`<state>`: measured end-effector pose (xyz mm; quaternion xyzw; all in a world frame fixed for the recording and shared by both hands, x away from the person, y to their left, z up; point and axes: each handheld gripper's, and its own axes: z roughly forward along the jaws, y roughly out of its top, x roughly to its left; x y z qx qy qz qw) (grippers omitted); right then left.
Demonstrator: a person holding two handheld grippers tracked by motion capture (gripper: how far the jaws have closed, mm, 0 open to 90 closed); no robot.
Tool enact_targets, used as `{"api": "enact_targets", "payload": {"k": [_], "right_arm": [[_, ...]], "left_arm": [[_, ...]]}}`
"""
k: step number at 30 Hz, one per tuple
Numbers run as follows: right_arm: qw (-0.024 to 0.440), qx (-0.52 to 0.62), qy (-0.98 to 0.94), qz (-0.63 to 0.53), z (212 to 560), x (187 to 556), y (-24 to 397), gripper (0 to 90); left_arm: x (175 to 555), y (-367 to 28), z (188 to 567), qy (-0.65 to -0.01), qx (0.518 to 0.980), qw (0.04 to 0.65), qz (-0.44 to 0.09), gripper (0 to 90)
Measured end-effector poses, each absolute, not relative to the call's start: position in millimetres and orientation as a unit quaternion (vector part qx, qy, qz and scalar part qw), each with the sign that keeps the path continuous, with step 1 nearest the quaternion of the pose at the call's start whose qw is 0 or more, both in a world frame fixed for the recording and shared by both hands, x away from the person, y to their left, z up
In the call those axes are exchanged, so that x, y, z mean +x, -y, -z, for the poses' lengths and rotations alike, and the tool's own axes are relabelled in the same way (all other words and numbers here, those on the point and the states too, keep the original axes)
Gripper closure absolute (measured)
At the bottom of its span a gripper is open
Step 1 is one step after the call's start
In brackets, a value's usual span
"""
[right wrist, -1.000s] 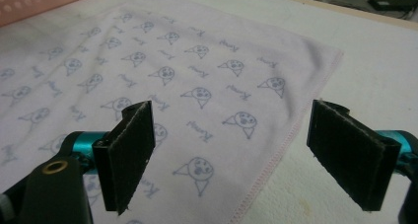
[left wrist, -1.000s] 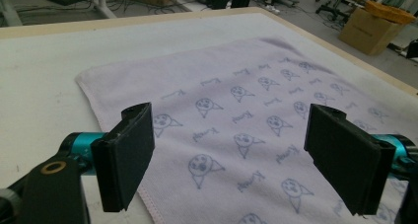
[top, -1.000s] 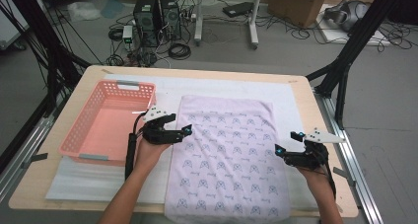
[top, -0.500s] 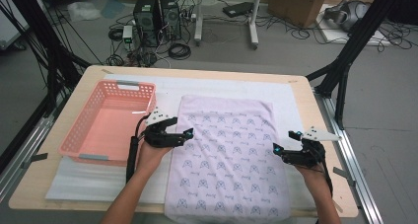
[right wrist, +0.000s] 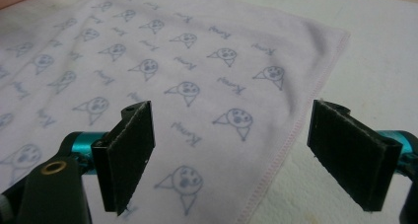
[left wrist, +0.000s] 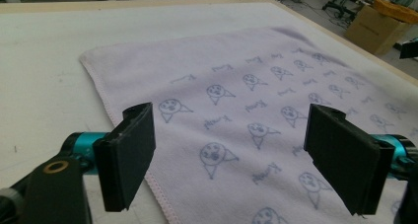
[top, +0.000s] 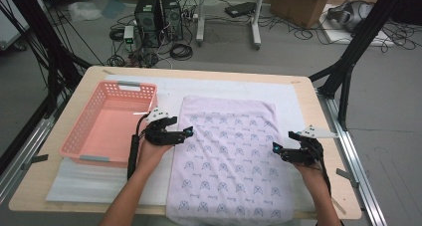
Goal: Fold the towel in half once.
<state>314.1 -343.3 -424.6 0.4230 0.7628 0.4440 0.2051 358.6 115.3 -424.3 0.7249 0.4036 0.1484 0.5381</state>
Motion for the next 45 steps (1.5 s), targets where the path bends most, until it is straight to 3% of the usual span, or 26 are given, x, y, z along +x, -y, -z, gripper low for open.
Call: {"api": "enact_targets", "payload": {"k": [18,32,35,39,43,45], "right_arm": [[0.156,0.514,-0.737,-0.411,438.5,373.8,352.6,17.1],[0.174,0.532,-0.742,-0.370,447.7,393.0,342.3,17.9],[0.186,0.530,-0.745,-0.360,447.7,393.4,341.7,22.2],[0.204,0.537,-0.741,-0.347,447.0,392.8,340.8,30.0],[0.213,0.540,-0.743,-0.334,445.9,392.7,336.7,36.4],[0.217,0.531,-0.750,-0.330,445.1,392.9,332.9,42.6]], "left_arm": [[394.1,-104.4,427.3,-0.452,0.721,0.500,-0.159,23.5],[415.9,-101.0,451.6,-0.498,0.732,0.438,-0.156,22.8],[417.2,-99.0,451.5,-0.497,0.736,0.430,-0.160,23.7],[416.4,-96.0,451.6,-0.491,0.744,0.420,-0.170,27.6],[412.3,-89.1,450.7,-0.461,0.772,0.382,-0.213,41.4],[411.4,-88.2,450.3,-0.450,0.778,0.385,-0.210,48.9]]}}
